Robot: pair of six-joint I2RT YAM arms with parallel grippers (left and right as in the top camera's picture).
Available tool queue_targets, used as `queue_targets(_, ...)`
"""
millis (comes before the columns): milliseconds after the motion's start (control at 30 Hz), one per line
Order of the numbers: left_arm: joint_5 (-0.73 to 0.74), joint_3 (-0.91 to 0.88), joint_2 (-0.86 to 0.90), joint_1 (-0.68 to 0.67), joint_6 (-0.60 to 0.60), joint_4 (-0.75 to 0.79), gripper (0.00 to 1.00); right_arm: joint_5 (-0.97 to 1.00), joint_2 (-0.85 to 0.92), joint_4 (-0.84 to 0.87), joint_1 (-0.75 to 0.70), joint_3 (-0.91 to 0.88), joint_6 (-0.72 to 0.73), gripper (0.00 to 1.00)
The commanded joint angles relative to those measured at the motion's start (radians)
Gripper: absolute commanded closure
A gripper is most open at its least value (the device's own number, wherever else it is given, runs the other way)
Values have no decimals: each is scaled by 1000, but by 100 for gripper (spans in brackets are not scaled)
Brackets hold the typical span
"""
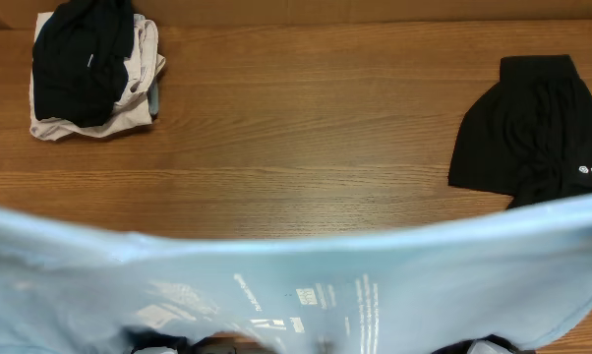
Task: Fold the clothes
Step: 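Lift the T-shirt with both grippers and stretch it across the table, then lay the stretched T-shirt flat on the table with both grippers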
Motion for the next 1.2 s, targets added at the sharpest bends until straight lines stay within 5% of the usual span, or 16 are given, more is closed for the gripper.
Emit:
queue_targets(0,-50,-53,106,5,-9,22,96,-51,82,42,-6,-124,-34,96)
queue_targets(433,111,-65,621,5,-10,61,96,-138,415,399,111,-517,-51,96)
queue_targets(800,361,-65,1004,5,-10,382,96,-82,848,813,255,-545,-48,96)
queue_targets(967,443,-65,1069,4,-14,425,96,-82,910,885,263,-545,-48,96)
queue_targets(1167,454,-64,1073,-2,-15,303,96,-74,921,811,263,-545,-60,96)
